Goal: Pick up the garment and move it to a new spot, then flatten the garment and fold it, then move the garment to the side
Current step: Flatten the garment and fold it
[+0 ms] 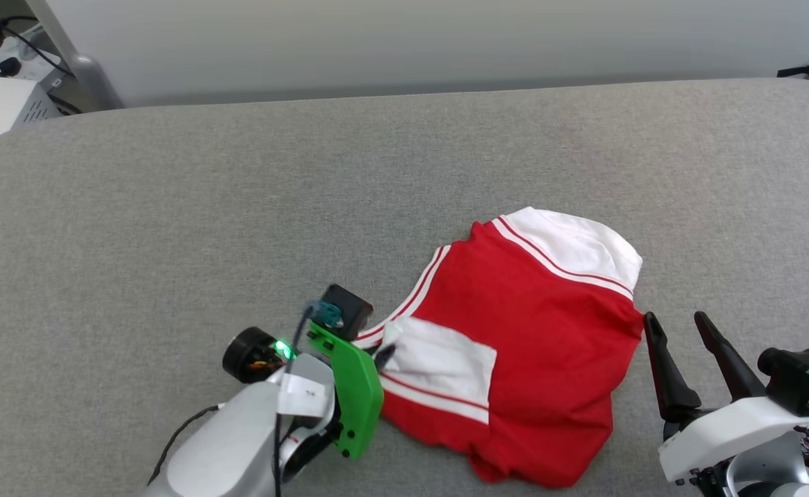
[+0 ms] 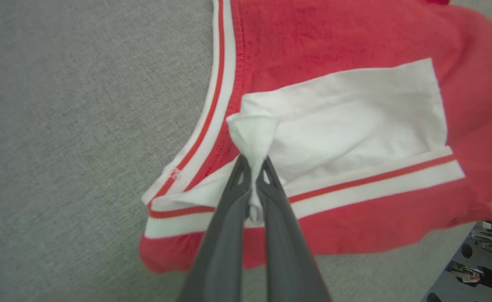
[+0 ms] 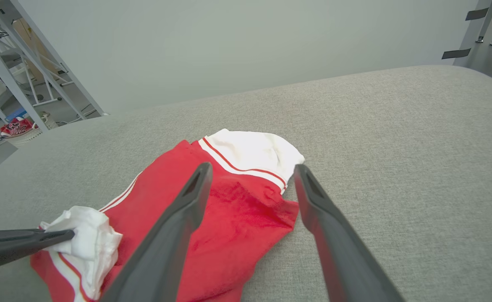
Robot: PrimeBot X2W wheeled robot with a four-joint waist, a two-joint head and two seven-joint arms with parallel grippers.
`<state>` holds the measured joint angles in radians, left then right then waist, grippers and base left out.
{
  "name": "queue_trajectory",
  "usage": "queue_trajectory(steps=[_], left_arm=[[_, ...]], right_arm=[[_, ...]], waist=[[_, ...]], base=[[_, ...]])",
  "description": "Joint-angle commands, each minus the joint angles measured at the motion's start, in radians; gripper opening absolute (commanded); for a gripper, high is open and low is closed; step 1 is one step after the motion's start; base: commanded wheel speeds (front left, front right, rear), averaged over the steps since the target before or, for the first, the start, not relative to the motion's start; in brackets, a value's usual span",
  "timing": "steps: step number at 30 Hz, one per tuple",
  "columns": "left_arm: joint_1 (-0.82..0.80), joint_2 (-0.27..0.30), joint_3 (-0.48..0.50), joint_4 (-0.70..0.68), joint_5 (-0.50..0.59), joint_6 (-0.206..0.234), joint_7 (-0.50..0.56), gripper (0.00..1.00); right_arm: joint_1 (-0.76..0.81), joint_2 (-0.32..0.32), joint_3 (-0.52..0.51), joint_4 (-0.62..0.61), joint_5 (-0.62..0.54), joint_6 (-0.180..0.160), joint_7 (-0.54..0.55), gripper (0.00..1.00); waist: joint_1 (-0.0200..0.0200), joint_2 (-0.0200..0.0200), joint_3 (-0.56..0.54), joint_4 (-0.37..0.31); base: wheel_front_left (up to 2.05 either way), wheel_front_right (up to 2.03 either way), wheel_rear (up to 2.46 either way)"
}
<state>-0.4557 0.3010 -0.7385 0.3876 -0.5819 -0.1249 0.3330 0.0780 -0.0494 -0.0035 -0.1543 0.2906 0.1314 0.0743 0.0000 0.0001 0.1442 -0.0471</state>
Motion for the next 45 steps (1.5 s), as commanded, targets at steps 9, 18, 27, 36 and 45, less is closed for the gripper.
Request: queue_trajectory(steps=[9, 18, 27, 36, 45], left_arm=[[0.066, 0.047, 0.201, -0.060, -0.075, 0.119, -0.256, 0.00], [0.254, 0.061, 0.337, 0.014, -0.185, 0.201, -0.366, 0.00], [0.288, 0.020, 0.311, 0.128, -0.192, 0.149, -0.433, 1.00], [0.295, 0.056, 0.361, 0.045, -0.061, 0.229, -0.590, 1.00], [0.387, 0.038, 0.460, -0.236, 0.071, 0.242, -0.594, 1.00]], right_arm=[[-0.005, -0.001, -0.035, 0.013, 0.013, -0.001, 0.004, 1.00], [-0.007, -0.001, -0.052, 0.016, 0.012, -0.001, 0.027, 1.00], [-0.012, -0.001, -0.084, 0.015, -0.003, -0.001, 0.045, 1.00], [-0.016, -0.001, -0.125, 0.020, -0.030, -0.001, 0.065, 1.00], [-0.104, -0.034, -0.152, 0.153, -0.016, -0.001, 0.096, 1.00]], waist=[[0.0000, -0.0001, -0.019, 0.046], [0.0000, -0.0001, -0.008, 0.070], [0.0000, -0.0001, -0.027, 0.088], [0.0000, -0.0001, -0.079, 0.089], [0.0000, -0.0001, -0.083, 0.106]], base=[[0.00, 0.00, 0.00], [0.00, 0.00, 0.00], [0.00, 0.00, 0.00], [0.00, 0.00, 0.00], [0.00, 0.00, 0.00]])
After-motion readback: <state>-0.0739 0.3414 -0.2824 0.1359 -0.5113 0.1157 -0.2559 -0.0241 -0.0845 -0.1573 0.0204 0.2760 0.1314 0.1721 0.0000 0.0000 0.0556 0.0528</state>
